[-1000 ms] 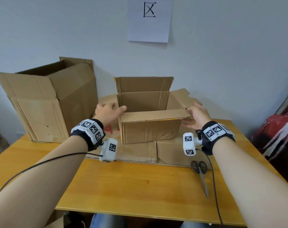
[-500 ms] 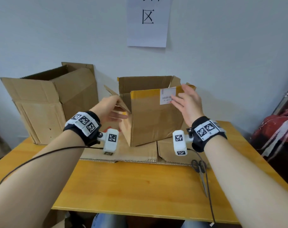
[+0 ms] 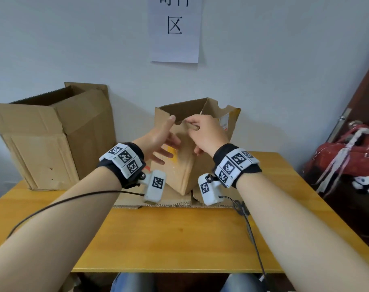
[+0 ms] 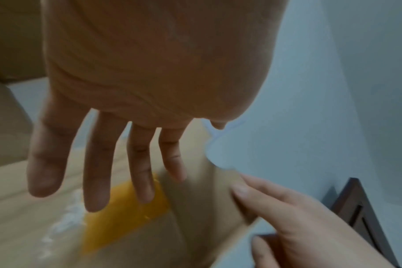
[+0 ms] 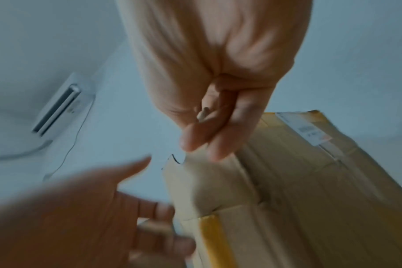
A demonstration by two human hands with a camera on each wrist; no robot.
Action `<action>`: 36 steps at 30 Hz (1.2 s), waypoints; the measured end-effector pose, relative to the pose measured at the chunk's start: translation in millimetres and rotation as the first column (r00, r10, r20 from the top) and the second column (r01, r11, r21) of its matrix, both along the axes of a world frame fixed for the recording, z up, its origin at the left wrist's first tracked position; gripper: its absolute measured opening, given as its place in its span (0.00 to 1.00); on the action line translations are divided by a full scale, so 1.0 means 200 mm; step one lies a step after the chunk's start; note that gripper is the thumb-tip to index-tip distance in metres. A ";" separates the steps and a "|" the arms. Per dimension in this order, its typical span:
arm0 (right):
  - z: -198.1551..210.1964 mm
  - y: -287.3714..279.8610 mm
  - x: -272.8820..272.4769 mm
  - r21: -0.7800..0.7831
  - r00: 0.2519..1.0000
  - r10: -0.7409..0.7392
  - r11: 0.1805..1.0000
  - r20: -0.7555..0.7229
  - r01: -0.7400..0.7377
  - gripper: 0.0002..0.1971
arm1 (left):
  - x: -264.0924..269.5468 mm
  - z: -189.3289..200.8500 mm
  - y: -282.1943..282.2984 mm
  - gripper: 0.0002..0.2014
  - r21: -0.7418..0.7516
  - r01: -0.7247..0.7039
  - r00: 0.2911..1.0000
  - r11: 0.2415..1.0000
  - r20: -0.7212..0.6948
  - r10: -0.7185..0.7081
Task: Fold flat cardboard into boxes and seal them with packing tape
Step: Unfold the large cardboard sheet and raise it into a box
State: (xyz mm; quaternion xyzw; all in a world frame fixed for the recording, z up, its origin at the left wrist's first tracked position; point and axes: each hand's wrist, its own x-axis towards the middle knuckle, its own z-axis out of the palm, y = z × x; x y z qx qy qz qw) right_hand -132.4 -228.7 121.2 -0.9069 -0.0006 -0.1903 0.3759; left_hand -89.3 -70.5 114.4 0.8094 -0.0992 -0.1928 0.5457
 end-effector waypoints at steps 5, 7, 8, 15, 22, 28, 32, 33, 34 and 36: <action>0.05 -0.13 -0.08 0.163 0.990 -0.119 0.981 0.080 0.105 0.10 | 0.03 -0.07 0.03 0.41 -0.013 0.002 0.994 1.000 -0.114 -0.003; 0.06 -0.21 -0.10 0.241 0.970 -0.179 0.961 0.166 0.136 0.10 | 0.04 -0.10 0.00 0.40 -0.006 0.019 0.991 1.000 -0.135 -0.019; 0.06 -0.25 -0.12 0.272 0.957 -0.202 0.952 0.210 0.141 0.10 | 0.04 -0.11 -0.03 0.39 -0.011 0.020 0.990 1.000 -0.139 -0.022; 0.06 -0.63 -0.19 0.359 0.797 -0.401 0.900 0.452 0.249 0.08 | -0.04 -0.16 -0.38 0.14 -0.191 0.096 0.989 0.977 -0.090 -0.115; -0.06 -0.94 -0.30 0.458 0.628 -0.518 0.845 0.580 0.275 0.12 | -0.19 -0.17 -0.84 0.22 -0.350 0.175 0.978 0.920 -0.048 -0.204; -0.24 -1.21 -0.39 0.440 0.644 -0.512 0.850 0.569 0.288 0.17 | -0.26 -0.26 -1.21 0.25 -0.266 0.255 0.957 0.930 -0.070 -0.283; -0.29 -1.33 -0.38 0.598 0.651 -0.540 0.785 0.534 0.162 0.15 | -0.23 -0.36 -1.37 0.32 -0.308 0.211 0.963 0.928 -0.095 -0.251; -0.29 -1.35 -0.37 0.598 0.658 -0.536 0.786 0.529 0.159 0.15 | -0.22 -0.38 -1.40 0.33 -0.313 0.194 0.967 0.930 -0.100 -0.235; -0.30 -1.38 -0.35 0.596 0.664 -0.532 0.787 0.525 0.159 0.15 | -0.20 -0.40 -1.44 0.33 -0.321 0.177 0.969 0.930 -0.110 -0.222; -0.33 -1.43 -0.31 0.605 0.657 -0.542 0.780 0.524 0.161 0.15 | -0.17 -0.43 -1.50 0.32 -0.319 0.155 0.969 0.935 -0.134 -0.207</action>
